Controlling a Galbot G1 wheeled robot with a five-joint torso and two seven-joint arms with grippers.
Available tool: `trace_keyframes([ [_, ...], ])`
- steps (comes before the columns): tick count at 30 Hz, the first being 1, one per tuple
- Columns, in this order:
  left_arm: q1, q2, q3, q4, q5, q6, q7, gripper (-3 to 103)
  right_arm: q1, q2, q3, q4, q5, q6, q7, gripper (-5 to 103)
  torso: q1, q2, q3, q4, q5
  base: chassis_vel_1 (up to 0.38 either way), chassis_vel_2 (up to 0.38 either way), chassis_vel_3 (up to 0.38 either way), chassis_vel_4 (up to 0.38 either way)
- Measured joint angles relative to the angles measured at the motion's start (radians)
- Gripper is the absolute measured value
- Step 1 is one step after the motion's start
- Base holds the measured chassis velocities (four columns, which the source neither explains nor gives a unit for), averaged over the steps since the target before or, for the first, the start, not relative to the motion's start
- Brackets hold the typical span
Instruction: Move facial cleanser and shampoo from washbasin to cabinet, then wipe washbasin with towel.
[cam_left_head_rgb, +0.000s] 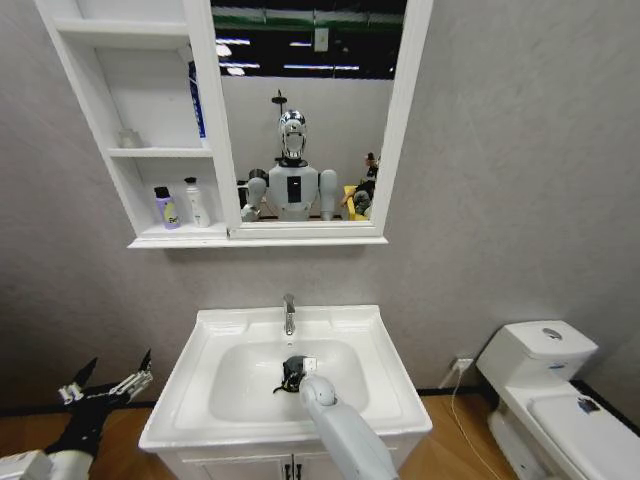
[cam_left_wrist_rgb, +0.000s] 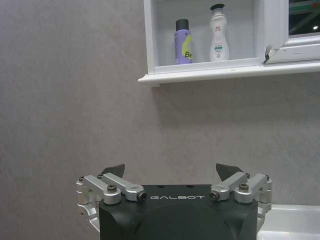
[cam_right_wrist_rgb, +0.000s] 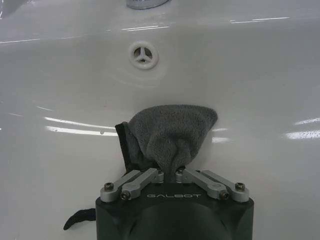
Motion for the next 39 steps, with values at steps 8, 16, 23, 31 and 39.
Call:
trace_keyframes([
  [8,0.0,0.0,0.0,0.0,0.0,0.0,0.0,100,-0.003,0.003,0.009,-0.004,-0.021,0.007,-0.003,5,0.0,0.0,0.0,0.001,0.0004,0.0,0.0,0.0,0.0],
  [16,0.0,0.0,0.0,0.0,0.0,0.0,0.0,100,-0.037,-0.027,0.029,0.063,-0.021,-0.007,0.011,5,0.001,-0.001,0.001,0.0018,0.001,0.0,0.0,0.0,0.0],
  [23,0.0,0.0,0.0,0.0,0.0,0.0,0.0,100,-0.083,-0.111,0.058,0.17,-0.022,-0.023,0.042,5,0.001,-0.001,0.001,-0.0002,0.0004,0.0,0.0,0.0,0.0],
  [31,0.0,0.0,0.0,0.0,0.0,0.0,0.0,100,-0.165,-0.202,0.083,0.315,-0.011,-0.043,0.091,5,0.0,-0.001,0.001,0.0002,0.0003,0.0,0.0,0.0,0.0],
  [39,0.0,0.0,0.0,0.0,0.0,0.0,0.0,100,-0.173,-0.223,0.076,0.372,0.004,-0.071,0.111,5,0.0,-0.001,0.001,-0.0003,0.0001,0.0,0.0,0.0,0.0],
])
